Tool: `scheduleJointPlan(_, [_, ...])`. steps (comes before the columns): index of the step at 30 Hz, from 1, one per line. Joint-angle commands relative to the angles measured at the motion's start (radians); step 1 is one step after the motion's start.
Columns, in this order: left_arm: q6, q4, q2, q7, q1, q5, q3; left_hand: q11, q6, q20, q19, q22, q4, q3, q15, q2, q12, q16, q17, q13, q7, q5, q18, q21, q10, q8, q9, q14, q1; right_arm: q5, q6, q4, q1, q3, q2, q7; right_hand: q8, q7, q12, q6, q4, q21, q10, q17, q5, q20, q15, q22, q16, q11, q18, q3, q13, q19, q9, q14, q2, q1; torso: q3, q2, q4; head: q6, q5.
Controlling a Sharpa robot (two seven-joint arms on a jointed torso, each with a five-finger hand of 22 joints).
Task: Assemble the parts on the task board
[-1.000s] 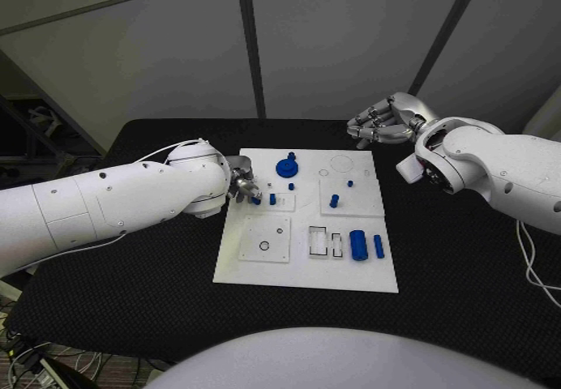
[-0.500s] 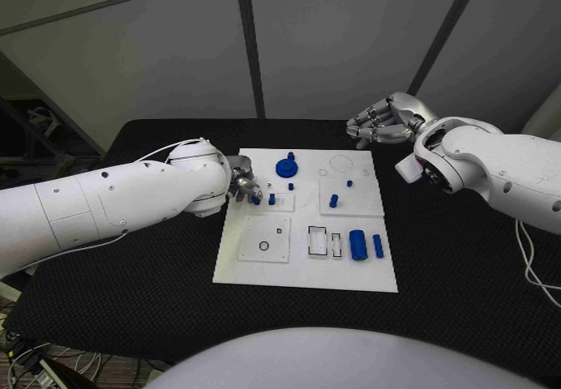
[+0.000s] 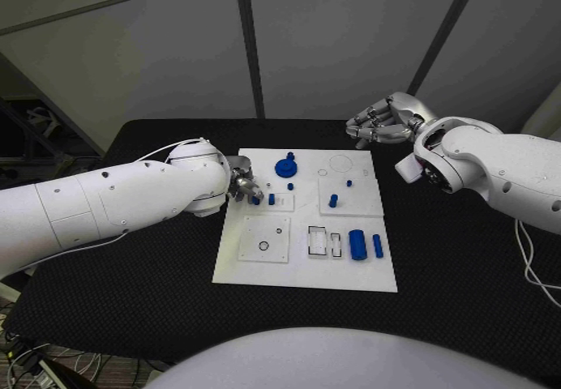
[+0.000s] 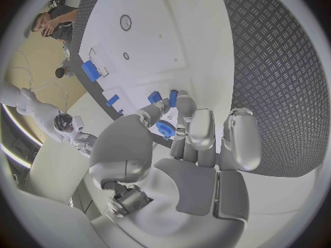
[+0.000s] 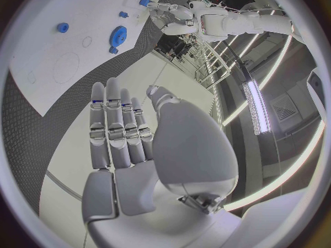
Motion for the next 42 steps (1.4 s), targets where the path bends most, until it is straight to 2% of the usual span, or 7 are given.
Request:
scheduleJointPlan(1, [0.025,-0.004,0.002,-0.014,-0.004,-0.005,-0.003,0.003,0.007,-0.006,0.009,0.192,0.004,-0.010,-0.004,-0.002,0.003,0.001,0.001,0.001,0.002,-0.006,0.001,0.002,-0.004,0.006,-0.006,0.031,-0.011,-0.001,0.007,0.001,0.002,0.000,0.000,0.008,-0.003,0.001,-0.002,-0.006,-0.001,-0.004,-0.006,0.000,0.006,0.004,0.004,-0.002,-0.003,0.000,0.011,-0.003,0.001,0.001,-0.001,-0.004,0.002,-0.004,0.0003,0.000,-0.0002,0.000,0.000])
scheduleJointPlan(22, [0.016,-0.013,-0.001,-0.013,-0.004,-0.011,-0.002,0.005,0.013,-0.005,0.011,0.192,0.081,-0.142,-0.002,-0.019,0.014,0.000,0.002,0.002,0.005,-0.004,0.000,0.004,-0.008,0.021,-0.062,0.031,-0.036,-0.001,0.008,0.001,0.002,0.000,-0.001,0.008,-0.003,0.001,-0.002,-0.006,-0.001,-0.004,-0.006,0.000,0.006,0.004,0.004,-0.002,-0.003,0.000,0.011,-0.003,0.001,0.001,-0.001,-0.004,0.002,-0.004,-0.0010,-0.001,0.0007,0.000,-0.002])
scheduleJointPlan(31, [-0.016,-0.005,-0.009,-0.012,-0.004,-0.011,0.003,0.006,0.016,-0.005,0.012,0.192,0.137,-0.214,-0.002,-0.023,0.019,0.001,0.003,0.002,0.004,-0.004,0.000,0.004,-0.009,0.031,-0.087,0.032,-0.059,-0.001,0.008,0.000,0.002,0.000,0.000,0.009,-0.003,0.001,-0.002,-0.006,-0.001,-0.004,-0.006,0.000,0.006,0.004,0.004,-0.002,-0.003,0.000,0.011,-0.003,0.001,0.001,-0.001,-0.004,0.002,-0.004,-0.0009,0.000,-0.0001,0.000,-0.002])
scheduleJointPlan(37, [-0.042,0.000,-0.012,-0.011,-0.004,-0.012,0.015,0.005,0.015,-0.005,0.012,0.192,0.162,-0.258,-0.003,-0.023,0.018,0.001,0.003,-0.003,0.004,-0.004,0.001,0.002,-0.011,0.038,-0.101,0.032,-0.053,-0.001,0.008,0.000,0.001,0.000,0.000,0.009,-0.003,0.001,-0.002,-0.006,-0.001,-0.004,-0.006,0.000,0.006,0.004,0.004,-0.002,-0.003,0.000,0.011,-0.003,0.001,0.001,-0.001,-0.004,0.002,-0.004,-0.0010,0.000,0.0008,0.000,-0.003])
scheduleJointPlan(42, [-0.092,0.003,-0.015,-0.007,-0.004,-0.009,0.033,0.006,0.008,-0.005,0.007,0.188,0.195,-0.314,-0.002,-0.025,0.006,0.000,0.003,-0.021,0.005,-0.003,0.003,-0.012,-0.022,0.045,-0.116,0.032,-0.041,-0.001,0.009,-0.001,0.001,0.000,0.000,0.010,-0.003,0.001,-0.002,-0.006,-0.001,-0.004,-0.006,0.000,0.006,0.004,0.004,-0.002,-0.003,0.000,0.011,-0.003,0.001,0.001,-0.001,-0.004,0.002,-0.004,-0.0010,0.000,0.0005,0.000,-0.004])
